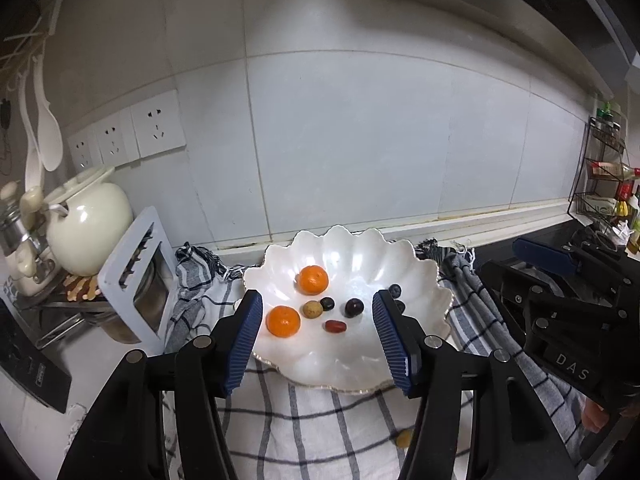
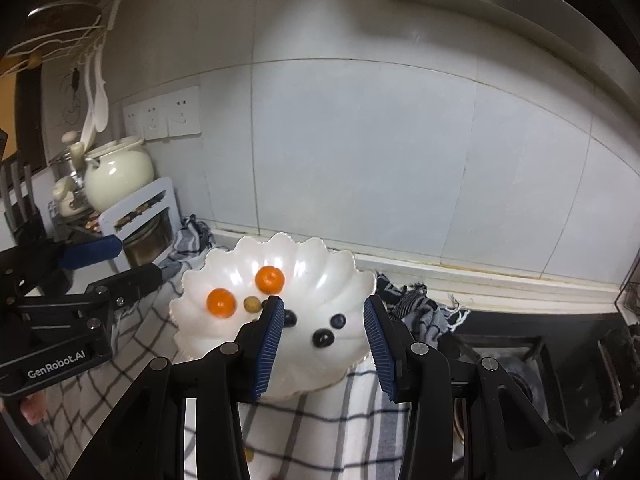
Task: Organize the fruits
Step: 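Withdraw both open grippers from the bowl back over the towel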
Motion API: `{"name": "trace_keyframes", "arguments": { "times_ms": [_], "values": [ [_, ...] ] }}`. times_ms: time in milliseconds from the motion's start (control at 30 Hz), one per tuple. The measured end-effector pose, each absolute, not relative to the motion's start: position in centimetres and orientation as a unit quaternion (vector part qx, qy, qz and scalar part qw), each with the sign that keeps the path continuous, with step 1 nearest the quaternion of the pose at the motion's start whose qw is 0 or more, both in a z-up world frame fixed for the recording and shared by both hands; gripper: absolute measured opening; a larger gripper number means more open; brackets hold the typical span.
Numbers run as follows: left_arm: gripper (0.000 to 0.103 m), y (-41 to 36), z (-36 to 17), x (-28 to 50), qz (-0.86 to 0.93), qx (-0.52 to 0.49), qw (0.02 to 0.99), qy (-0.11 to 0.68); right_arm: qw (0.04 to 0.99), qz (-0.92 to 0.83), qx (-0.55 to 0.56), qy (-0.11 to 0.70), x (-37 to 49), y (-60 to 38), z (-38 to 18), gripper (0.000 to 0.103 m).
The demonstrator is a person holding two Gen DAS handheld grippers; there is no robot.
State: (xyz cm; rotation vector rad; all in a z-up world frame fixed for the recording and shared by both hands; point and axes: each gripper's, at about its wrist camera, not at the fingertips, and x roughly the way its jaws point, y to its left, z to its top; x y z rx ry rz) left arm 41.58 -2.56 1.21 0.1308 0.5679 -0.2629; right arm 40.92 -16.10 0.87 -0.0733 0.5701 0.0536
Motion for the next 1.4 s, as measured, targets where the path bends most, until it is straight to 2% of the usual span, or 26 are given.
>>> {"name": "trace_keyframes", "arguments": {
  "times_ms": [567, 1400],
  "values": [
    [0.058, -1.9, -0.4, 34.9, -0.14, 0.103, 0.949, 0.264, 0.966, 0.013, -0.042, 0.253, 33.8, -15.3, -0.3, 0.043],
    [0.058, -2.5, -5.6, 31.2, -0.194, 0.146, 0.929, 0.278, 0.956, 0.02, -0.018, 0.292, 29.0, -15.0, -6.2, 0.043]
  ]
}}
